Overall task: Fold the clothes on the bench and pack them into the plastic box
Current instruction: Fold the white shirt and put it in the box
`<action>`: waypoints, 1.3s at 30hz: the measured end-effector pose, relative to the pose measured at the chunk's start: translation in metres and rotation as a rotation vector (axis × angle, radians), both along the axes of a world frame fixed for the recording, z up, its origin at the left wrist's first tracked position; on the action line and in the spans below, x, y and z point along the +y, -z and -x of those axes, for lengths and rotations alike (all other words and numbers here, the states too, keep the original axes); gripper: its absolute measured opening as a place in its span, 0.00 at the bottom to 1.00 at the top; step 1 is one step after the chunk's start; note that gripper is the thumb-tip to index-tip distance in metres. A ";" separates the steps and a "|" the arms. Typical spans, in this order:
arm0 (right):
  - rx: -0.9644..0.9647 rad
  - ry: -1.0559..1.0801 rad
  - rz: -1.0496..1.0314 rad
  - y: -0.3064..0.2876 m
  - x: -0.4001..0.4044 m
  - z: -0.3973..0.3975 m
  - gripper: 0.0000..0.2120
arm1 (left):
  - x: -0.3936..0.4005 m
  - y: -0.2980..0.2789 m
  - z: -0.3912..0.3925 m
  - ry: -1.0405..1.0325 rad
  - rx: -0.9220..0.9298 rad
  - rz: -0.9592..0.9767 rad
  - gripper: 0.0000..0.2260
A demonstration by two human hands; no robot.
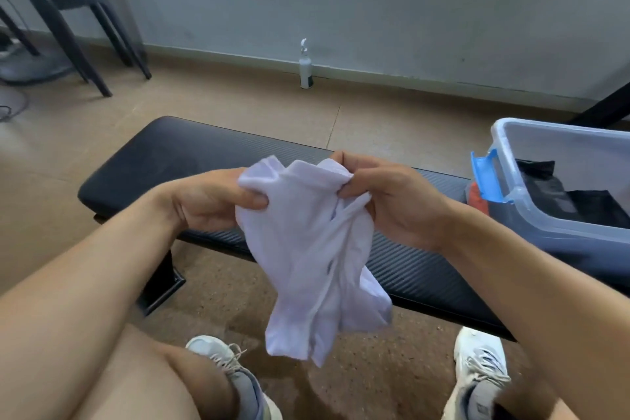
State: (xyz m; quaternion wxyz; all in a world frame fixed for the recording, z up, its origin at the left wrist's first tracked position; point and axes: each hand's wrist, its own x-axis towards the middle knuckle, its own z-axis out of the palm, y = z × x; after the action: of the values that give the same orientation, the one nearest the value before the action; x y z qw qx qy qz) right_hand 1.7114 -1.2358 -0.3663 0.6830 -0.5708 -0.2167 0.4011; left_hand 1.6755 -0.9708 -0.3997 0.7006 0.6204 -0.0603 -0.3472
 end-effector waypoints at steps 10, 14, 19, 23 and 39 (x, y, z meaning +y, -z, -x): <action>-0.478 0.112 0.391 0.009 -0.012 0.003 0.05 | 0.001 -0.031 0.031 -0.311 -0.139 -0.108 0.14; -0.492 0.153 0.454 0.004 -0.024 -0.002 0.09 | -0.015 -0.032 0.026 -0.415 -0.230 -0.090 0.17; -0.430 0.183 0.434 0.001 -0.034 -0.004 0.10 | -0.029 -0.030 0.015 -0.587 -0.292 -0.135 0.20; -0.456 0.325 0.491 0.007 -0.030 -0.013 0.07 | -0.038 -0.025 0.002 -0.678 -0.321 -0.167 0.19; -0.848 0.610 0.940 -0.020 0.023 -0.138 0.14 | -0.015 -0.048 -0.123 -0.813 -0.690 -0.744 0.20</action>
State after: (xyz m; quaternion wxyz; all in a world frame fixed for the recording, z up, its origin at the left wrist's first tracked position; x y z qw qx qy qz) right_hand 1.8493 -1.2131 -0.3468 0.3026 -0.9479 -0.0981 -0.0145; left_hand 1.7985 -0.9858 -0.3520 0.4547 0.8710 0.0819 0.1672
